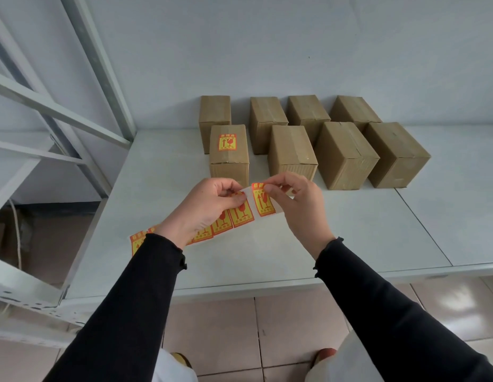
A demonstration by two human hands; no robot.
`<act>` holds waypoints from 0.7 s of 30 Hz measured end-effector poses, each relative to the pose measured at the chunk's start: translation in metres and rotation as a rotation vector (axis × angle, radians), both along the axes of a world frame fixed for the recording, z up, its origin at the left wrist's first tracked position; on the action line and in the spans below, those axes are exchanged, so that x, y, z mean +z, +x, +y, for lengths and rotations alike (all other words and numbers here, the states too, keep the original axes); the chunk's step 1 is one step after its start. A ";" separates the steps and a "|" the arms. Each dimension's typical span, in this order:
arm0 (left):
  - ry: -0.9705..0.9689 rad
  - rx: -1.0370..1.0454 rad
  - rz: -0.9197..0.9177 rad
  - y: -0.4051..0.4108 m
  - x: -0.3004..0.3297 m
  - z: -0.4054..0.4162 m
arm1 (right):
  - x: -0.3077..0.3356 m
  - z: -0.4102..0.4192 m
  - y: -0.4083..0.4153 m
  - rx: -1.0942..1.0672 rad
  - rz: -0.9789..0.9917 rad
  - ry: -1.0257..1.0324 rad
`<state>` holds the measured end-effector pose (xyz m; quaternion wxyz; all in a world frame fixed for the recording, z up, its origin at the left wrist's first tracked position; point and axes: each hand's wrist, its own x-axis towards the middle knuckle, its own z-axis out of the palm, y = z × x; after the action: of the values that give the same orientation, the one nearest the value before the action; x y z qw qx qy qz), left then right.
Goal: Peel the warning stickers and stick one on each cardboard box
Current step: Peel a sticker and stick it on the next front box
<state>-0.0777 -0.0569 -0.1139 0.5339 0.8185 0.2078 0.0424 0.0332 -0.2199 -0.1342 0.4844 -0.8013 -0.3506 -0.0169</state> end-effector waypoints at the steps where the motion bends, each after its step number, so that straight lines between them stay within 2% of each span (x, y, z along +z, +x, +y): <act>1: 0.030 0.002 0.013 0.001 -0.001 0.001 | 0.001 -0.001 0.001 -0.006 0.003 0.013; 11: 0.321 0.009 0.219 0.008 -0.033 -0.004 | 0.013 -0.017 0.015 -0.009 -0.005 0.084; 13: 0.389 0.049 0.168 0.006 -0.031 -0.010 | 0.024 -0.023 0.025 -0.025 -0.019 0.101; 17: 0.159 0.103 -0.067 0.009 -0.008 -0.028 | 0.051 -0.036 0.062 -0.049 0.034 0.147; 21: 0.131 0.110 -0.218 0.031 0.033 -0.041 | 0.072 -0.035 0.099 -0.069 0.002 0.084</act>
<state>-0.0464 -0.0978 -0.0810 0.4958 0.8293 0.1899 0.1740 0.1324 -0.2553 -0.0625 0.5170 -0.7920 -0.3212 -0.0474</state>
